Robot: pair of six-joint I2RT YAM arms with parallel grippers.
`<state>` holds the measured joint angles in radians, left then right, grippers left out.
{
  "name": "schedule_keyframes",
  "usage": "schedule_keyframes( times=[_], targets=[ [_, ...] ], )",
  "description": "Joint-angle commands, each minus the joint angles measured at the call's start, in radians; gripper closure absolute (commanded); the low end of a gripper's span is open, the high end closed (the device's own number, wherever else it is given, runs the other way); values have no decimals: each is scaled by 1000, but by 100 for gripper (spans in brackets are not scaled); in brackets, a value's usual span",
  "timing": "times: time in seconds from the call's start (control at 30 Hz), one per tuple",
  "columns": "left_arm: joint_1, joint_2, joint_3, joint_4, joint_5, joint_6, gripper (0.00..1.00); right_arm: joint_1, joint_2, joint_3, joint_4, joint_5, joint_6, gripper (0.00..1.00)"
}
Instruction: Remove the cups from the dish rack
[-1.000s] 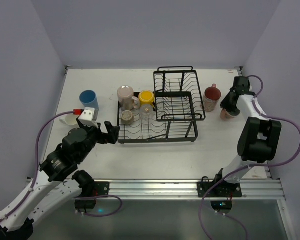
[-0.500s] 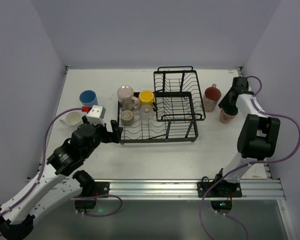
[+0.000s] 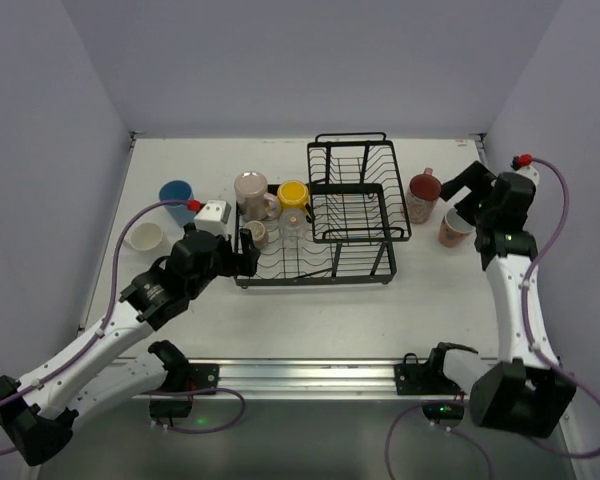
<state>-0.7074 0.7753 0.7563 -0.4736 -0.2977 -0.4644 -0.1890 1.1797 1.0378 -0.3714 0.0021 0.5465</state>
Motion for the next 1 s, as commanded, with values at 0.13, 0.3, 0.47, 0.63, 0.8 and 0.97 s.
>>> schedule_keyframes(
  times=[0.13, 0.3, 0.47, 0.63, 0.8, 0.97],
  targets=[
    [3, 249, 21, 210, -106, -37, 2, 39, -504, -284, 242, -240, 116, 15],
    [5, 426, 61, 352, -149, 22, 12, 63, -676, -329, 215, -352, 130, 52],
    [6, 479, 17, 580, -25, 79, 13, 102, -730, -398, 235, -415, 126, 53],
    [6, 493, -67, 782, 91, 121, 0, 108, -727, -426, 268, -496, 136, 34],
    [19, 594, -22, 836, 153, 176, 0, 117, -729, -423, 290, -517, 138, 33],
    [62, 680, 14, 914, 218, 193, 0, 137, -723, -401, 290, -536, 135, 33]
  ],
)
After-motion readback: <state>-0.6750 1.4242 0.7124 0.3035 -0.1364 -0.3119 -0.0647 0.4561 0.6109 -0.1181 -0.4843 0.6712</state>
